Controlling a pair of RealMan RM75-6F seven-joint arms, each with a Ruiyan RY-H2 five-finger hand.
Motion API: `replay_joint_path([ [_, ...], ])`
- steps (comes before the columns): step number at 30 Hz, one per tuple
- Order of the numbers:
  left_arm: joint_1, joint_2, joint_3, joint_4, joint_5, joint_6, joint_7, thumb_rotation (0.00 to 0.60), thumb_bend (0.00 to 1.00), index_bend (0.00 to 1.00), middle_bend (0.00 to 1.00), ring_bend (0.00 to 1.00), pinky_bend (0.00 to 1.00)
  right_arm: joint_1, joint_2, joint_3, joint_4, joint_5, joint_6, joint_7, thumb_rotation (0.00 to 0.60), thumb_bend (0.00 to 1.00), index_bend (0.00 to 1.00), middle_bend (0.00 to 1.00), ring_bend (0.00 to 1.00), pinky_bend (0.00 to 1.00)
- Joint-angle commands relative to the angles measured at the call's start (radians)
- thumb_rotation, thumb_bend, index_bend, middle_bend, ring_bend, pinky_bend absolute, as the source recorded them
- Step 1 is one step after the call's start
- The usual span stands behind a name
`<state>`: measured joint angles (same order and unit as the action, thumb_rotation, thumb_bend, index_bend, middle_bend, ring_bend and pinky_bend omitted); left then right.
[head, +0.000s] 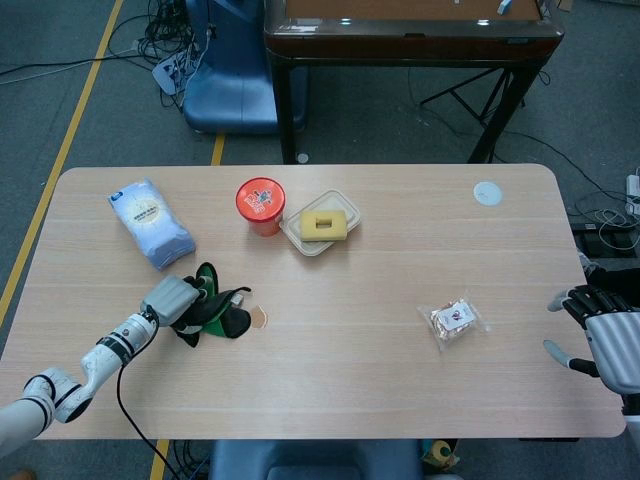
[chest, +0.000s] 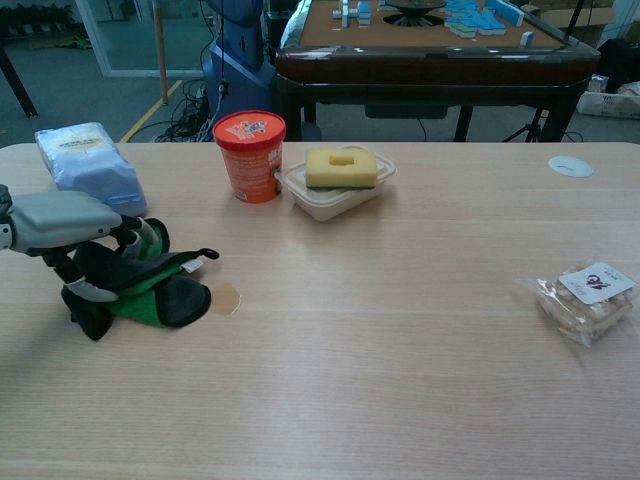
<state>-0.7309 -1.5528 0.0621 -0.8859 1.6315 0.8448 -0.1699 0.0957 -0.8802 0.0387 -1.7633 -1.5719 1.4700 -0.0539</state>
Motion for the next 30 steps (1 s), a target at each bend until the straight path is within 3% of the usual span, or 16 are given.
replay_joint_path([
  [1, 0.002, -0.03, 0.018, 0.048, 0.017, 0.024, -0.047, 0.6, 0.19, 0.52, 0.29, 0.39, 0.75, -0.001, 0.002, 0.0, -0.003, 0.0, 0.0, -0.003, 0.6, 0.28, 0.4, 0.36, 0.24, 0.29],
  [5, 0.005, -0.045, 0.036, 0.085, 0.036, 0.054, -0.079, 0.6, 0.24, 0.59, 0.42, 0.51, 0.89, -0.003, 0.005, 0.001, -0.009, 0.0, 0.004, -0.007, 0.6, 0.28, 0.4, 0.36, 0.24, 0.29],
  [10, 0.016, -0.046, 0.048, 0.107, 0.05, 0.104, -0.111, 0.6, 0.27, 0.65, 0.6, 0.64, 0.97, -0.005, 0.006, 0.001, -0.011, -0.002, 0.007, -0.008, 0.6, 0.28, 0.4, 0.36, 0.24, 0.29],
  [13, 0.024, -0.041, 0.05, 0.113, 0.052, 0.135, -0.127, 0.6, 0.3, 0.69, 0.66, 0.68, 1.0, -0.006, 0.006, 0.001, -0.011, -0.003, 0.01, -0.007, 0.6, 0.28, 0.4, 0.36, 0.24, 0.29],
  [19, 0.03, -0.006, 0.029, 0.059, 0.038, 0.19, -0.157, 0.6, 0.33, 0.71, 0.7, 0.71, 1.0, -0.009, 0.006, 0.0, -0.011, -0.011, 0.016, -0.004, 0.6, 0.28, 0.4, 0.36, 0.24, 0.29],
  [30, -0.019, 0.072, -0.054, -0.166, -0.003, 0.212, -0.129, 0.6, 0.33, 0.71, 0.71, 0.72, 1.0, -0.018, 0.008, -0.002, -0.009, -0.018, 0.03, 0.002, 0.6, 0.28, 0.4, 0.36, 0.24, 0.29],
])
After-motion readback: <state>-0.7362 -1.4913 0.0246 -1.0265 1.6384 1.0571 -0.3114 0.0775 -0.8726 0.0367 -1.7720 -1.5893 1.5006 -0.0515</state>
